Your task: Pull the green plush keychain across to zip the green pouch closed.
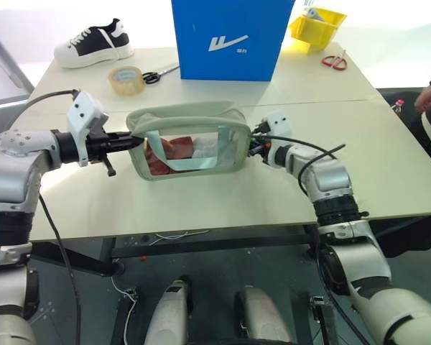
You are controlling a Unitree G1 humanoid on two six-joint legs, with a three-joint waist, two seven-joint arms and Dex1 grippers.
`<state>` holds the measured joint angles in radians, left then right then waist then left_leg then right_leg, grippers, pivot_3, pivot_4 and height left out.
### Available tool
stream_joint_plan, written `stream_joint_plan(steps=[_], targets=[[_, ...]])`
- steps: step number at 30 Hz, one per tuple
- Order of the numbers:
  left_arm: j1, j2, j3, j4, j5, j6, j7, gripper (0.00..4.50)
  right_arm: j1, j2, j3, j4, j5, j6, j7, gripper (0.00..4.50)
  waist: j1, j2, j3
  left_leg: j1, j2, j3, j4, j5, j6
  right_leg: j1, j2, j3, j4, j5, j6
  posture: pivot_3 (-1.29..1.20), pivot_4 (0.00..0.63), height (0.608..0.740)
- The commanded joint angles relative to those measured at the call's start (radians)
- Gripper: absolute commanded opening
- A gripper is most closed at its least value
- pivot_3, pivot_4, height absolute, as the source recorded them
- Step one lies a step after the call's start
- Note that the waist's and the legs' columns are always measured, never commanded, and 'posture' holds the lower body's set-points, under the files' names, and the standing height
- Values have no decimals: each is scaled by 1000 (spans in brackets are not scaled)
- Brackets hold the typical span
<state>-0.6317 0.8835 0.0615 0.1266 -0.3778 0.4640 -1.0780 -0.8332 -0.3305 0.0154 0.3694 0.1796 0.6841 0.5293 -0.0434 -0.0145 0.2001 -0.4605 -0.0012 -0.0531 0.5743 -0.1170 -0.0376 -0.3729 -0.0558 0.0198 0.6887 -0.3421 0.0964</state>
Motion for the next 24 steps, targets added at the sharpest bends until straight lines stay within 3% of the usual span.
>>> stream_joint_plan(steps=[1, 4, 5, 11, 12, 14, 19, 20, 24], targets=[[15, 17, 28, -15, 10, -10, 6, 0, -49, -72, -31, -76, 37, 15, 81, 2521, 0, 0, 0, 0, 0, 0, 0, 0, 0, 0, 0, 0, 0, 0, 0, 0, 150, 740], [22, 19, 35, -15, 9, -12, 10, 0, -86, -159, -32, -67, 38, 7, 148, 4116, 0, 0, 0, 0, 0, 0, 0, 0, 0, 0, 0, 0, 0, 0, 0, 0, 150, 740], [24, 22, 38, -15, 8, -12, 11, 0, -102, -201, -29, -61, 41, -6, 196, 4438, 0, 0, 0, 0, 0, 0, 0, 0, 0, 0, 0, 0, 0, 0, 0, 0, 150, 740], [28, 39, 89, -30, -41, 41, 6, 0, -164, -404, -35, -114, 152, -34, 552, 4438, -3, 1, 0, 0, 1, 1, 0, 0, 0, -1, 0, 0, -1, 0, 0, 0, 150, 740], [29, 44, 104, -37, -68, 69, -5, 773, -157, -426, -38, -164, 200, -7, 618, 4500, -4, 1, 0, 0, 1, 1, 0, 0, 0, -1, 0, 0, -1, 0, 0, 0, 150, 740], [27, 55, 132, -57, -116, 122, -21, 1585, -139, -449, -33, -248, 263, 47, 683, 4500, -5, 1, 1, 0, 2, 1, -1, -1, 1, -1, 0, 1, -1, 0, 0, 0, 150, 740], [-34, 120, 221, -52, -231, 292, -37, 4256, -102, -425, -23, -380, 311, 100, 659, 4500, 0, 0, 1, 0, 4, 0, 1, -1, 1, 0, 1, 0, -1, 0, 0, 0, 150, 740], [-41, 135, 233, -50, -245, 316, -39, 4490, -99, -419, -25, -389, 315, 104, 650, 4500, 0, 0, 1, 0, 4, 0, 1, -1, 1, 0, 1, 0, -1, 0, 0, 0, 150, 740], [-5, 175, 267, -73, -251, 315, -38, 4490, -91, -403, -32, -402, 319, 109, 607, 4500, 3, 1, 1, 0, 2, 0, 0, -1, 1, 0, -2, 0, -2, 0, 0, 0, 150, 740]])
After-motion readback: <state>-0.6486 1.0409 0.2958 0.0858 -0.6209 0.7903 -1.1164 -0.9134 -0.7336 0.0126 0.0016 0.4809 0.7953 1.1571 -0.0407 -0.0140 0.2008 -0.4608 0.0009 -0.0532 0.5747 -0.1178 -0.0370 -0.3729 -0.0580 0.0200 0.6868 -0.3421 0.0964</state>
